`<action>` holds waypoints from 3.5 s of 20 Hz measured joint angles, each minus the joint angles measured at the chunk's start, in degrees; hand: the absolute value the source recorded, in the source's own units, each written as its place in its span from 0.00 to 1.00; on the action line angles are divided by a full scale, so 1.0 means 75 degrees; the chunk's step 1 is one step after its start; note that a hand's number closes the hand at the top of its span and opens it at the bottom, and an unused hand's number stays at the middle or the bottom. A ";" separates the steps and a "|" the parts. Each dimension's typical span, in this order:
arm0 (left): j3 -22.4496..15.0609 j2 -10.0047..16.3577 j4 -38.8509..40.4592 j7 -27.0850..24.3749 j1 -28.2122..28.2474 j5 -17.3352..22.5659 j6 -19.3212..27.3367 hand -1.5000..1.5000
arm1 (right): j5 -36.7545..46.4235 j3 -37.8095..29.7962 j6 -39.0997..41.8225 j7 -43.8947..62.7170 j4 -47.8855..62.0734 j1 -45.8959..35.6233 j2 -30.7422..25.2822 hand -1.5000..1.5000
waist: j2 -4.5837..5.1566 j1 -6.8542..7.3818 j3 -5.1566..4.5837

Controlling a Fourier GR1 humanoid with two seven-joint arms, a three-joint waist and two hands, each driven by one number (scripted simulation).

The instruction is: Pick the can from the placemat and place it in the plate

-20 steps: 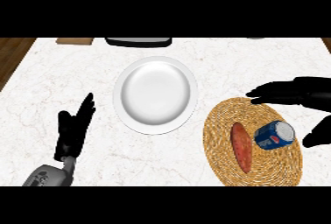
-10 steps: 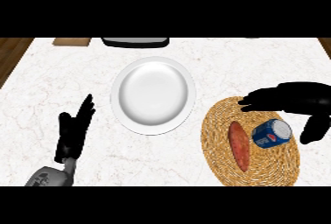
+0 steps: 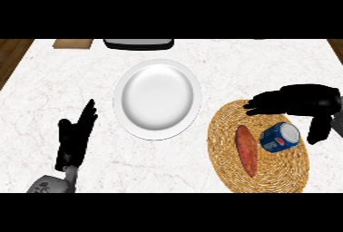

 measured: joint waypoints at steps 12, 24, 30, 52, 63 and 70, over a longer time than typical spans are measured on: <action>0.0211 -0.0096 -0.0106 0.0042 0.0165 -0.0230 -0.0058 0.50 | 0.0469 0.0371 -0.0290 -0.0109 0.0520 0.0076 0.0553 1.00 | -0.0020 -0.0092 -0.0004; 0.0290 -0.0353 -0.0223 0.0224 0.0242 -0.0494 -0.0123 0.50 | 0.0898 0.0010 -0.1133 -0.0792 0.1198 0.0017 0.1106 1.00 | -0.0032 -0.0112 -0.0007; 0.0342 -0.0337 -0.0295 0.0173 0.0411 -0.0576 -0.0174 0.50 | 0.0374 -0.0951 -0.1331 0.0861 0.1582 -0.0155 0.2169 1.00 | -0.0069 -0.0102 -0.0016; 0.0231 -0.0350 -0.0137 0.0424 0.0126 -0.0643 -0.0274 0.50 | 0.2225 -0.2432 -0.6647 1.2361 0.2663 -0.2896 0.6578 1.00 | -0.0259 0.0126 -0.0084; 0.0187 -0.0473 -0.0087 0.0463 -0.0228 -0.0645 -0.0435 0.50 | 0.3068 -0.1287 -0.6694 1.5293 0.3382 -0.3905 0.6763 1.00 | -0.0014 0.0451 -0.0034; 0.0264 -0.0480 -0.0022 0.0412 -0.0325 -0.0693 -0.0466 0.50 | 0.2391 -0.1239 -0.6773 1.5379 0.3707 -0.3573 0.6784 1.00 | 0.0045 0.0423 -0.0019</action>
